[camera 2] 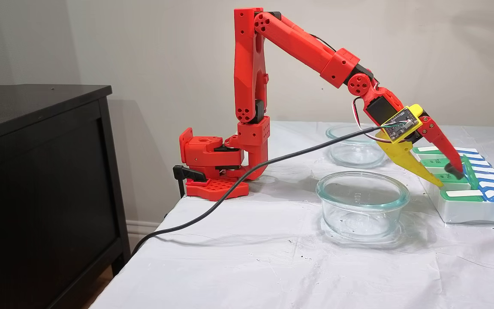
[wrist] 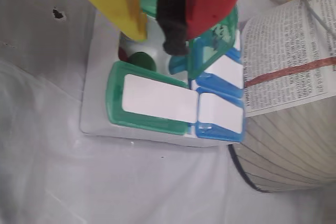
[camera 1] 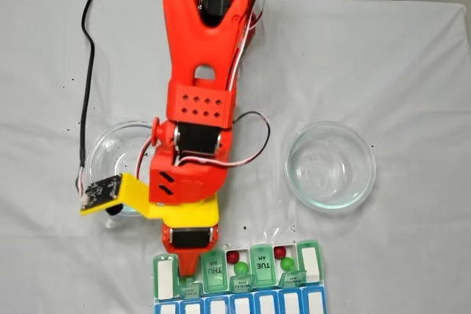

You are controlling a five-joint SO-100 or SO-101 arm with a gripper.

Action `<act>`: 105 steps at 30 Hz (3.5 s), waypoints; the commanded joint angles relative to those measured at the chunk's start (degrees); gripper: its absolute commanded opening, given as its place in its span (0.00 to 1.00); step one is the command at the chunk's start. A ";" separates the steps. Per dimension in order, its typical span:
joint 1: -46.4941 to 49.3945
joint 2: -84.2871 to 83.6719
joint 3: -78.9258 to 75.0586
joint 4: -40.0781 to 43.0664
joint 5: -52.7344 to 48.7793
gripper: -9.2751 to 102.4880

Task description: Sort medicines into box.

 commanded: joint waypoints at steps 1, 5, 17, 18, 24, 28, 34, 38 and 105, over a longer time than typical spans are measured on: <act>0.97 16.79 2.02 -0.88 -0.79 0.08; 0.35 25.40 3.08 -0.35 1.41 0.08; -14.24 23.29 8.61 -19.69 10.02 0.08; -15.21 22.24 8.79 -20.92 10.28 0.08; -18.54 15.29 9.14 -25.93 8.70 0.08; -19.69 11.16 9.14 -29.09 7.65 0.08; -20.57 9.14 9.32 -28.92 6.68 0.08; -18.54 5.98 4.92 -24.08 10.55 0.08; -24.43 -7.03 -4.31 9.93 5.98 0.08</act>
